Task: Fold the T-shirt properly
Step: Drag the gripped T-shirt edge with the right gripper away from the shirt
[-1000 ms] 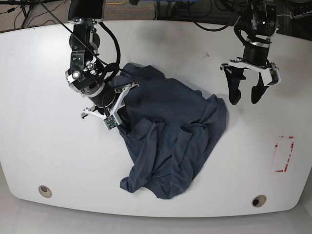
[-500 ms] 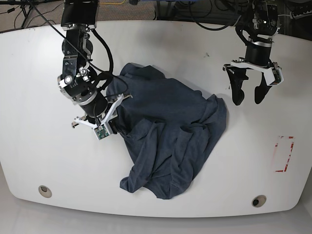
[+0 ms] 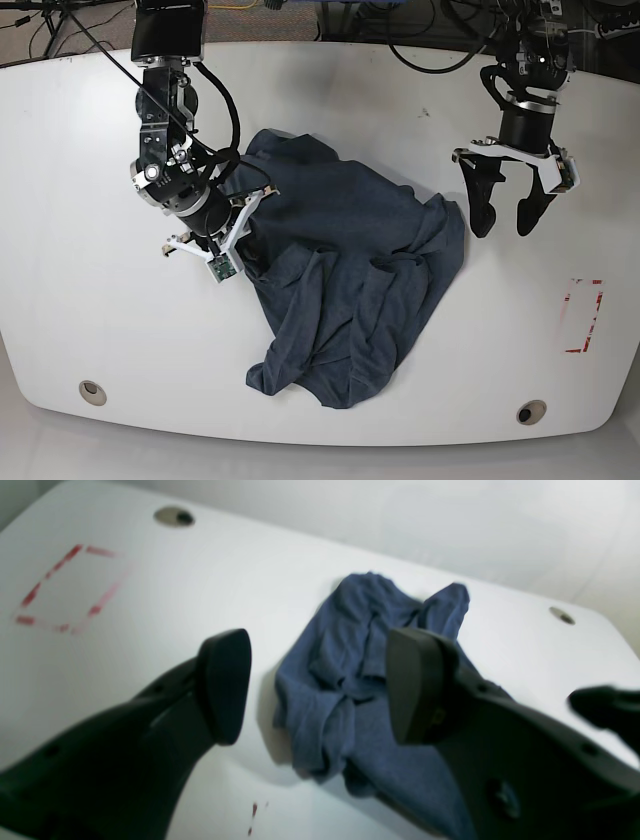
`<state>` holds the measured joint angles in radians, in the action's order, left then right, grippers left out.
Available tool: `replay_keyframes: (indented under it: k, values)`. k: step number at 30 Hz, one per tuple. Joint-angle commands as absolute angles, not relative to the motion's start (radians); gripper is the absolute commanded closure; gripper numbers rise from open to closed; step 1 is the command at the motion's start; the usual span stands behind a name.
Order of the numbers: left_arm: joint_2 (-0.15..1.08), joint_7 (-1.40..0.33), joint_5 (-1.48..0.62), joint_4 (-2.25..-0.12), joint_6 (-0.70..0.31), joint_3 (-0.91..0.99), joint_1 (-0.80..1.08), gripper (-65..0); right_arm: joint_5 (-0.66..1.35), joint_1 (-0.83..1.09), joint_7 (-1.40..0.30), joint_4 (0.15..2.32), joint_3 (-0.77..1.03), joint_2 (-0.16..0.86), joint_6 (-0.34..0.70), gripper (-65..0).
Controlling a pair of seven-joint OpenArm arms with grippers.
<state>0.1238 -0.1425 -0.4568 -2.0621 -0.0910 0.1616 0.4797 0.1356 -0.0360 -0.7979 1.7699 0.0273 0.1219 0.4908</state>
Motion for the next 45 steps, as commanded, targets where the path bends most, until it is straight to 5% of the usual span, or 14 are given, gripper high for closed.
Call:
replay_keyframes:
  k: [1,13,21,31,45]
  values:
    - [0.130,-0.131,-0.463,-2.069,-0.097,0.159,0.494,-39.5,0.149,-0.078,-0.764,1.724,0.030,0.126,0.512,-1.5]
    - [0.134,-0.111,-0.466,-2.077,-0.099,0.172,0.517,-39.7,0.145,-0.157,-0.766,1.565,0.029,0.137,0.518,-3.9]
    - [0.130,-0.098,-0.468,-2.078,-0.100,0.194,0.550,-40.0,0.145,-0.240,-0.777,1.457,0.017,0.139,0.511,-17.8]
    - [0.130,-0.095,-0.468,-2.078,-0.100,0.201,0.561,-40.0,0.144,-0.303,-0.771,1.382,0.001,0.136,0.518,-27.4]
    - [0.121,-0.108,-0.466,-2.079,-0.097,0.195,0.557,-40.2,0.139,-0.464,-0.766,1.193,-0.020,0.138,0.518,-31.7]
